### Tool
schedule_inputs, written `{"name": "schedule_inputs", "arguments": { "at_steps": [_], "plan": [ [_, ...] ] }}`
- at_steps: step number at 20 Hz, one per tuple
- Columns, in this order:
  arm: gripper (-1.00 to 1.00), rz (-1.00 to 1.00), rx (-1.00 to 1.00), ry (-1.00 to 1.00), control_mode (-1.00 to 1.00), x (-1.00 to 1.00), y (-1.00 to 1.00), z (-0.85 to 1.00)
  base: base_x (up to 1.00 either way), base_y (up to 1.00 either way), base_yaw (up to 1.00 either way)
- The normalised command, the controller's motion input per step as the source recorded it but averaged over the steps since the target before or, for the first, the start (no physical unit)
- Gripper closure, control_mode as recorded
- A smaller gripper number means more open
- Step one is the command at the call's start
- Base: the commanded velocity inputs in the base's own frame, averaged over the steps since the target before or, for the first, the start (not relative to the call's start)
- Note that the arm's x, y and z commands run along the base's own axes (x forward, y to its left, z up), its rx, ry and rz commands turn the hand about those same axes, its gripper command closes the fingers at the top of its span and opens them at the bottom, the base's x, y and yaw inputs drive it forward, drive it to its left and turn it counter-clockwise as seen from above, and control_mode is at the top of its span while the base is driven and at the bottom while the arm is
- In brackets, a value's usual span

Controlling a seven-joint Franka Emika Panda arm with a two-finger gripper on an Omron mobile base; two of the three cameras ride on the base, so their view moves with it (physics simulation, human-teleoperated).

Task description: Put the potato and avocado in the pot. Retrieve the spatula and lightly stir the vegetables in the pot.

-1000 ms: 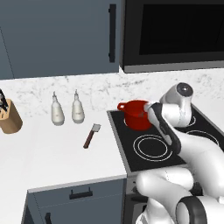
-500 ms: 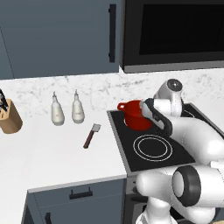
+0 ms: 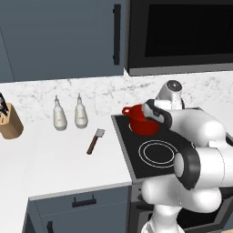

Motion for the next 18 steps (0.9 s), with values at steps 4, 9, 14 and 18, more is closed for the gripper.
{"name": "schedule_inputs", "arguments": {
  "at_steps": [4, 9, 14, 18],
  "plan": [
    [1.0, 0.01, 0.0, 0.0, -1.0, 0.14, 0.0, -0.41, 0.0, 0.0, 0.0],
    [1.0, 0.0, 0.0, 0.03, -1.0, 0.2, 0.0, -0.34, 0.0, 0.0, 0.0],
    [1.0, 0.0, 0.0, 0.06, -1.0, 0.16, 0.0, -0.27, 0.0, 0.0, 0.0],
    [1.0, 0.01, 0.0, 0.03, -1.0, 0.0, 0.0, -0.14, 0.0, 0.0, 0.0]
  ]
}}
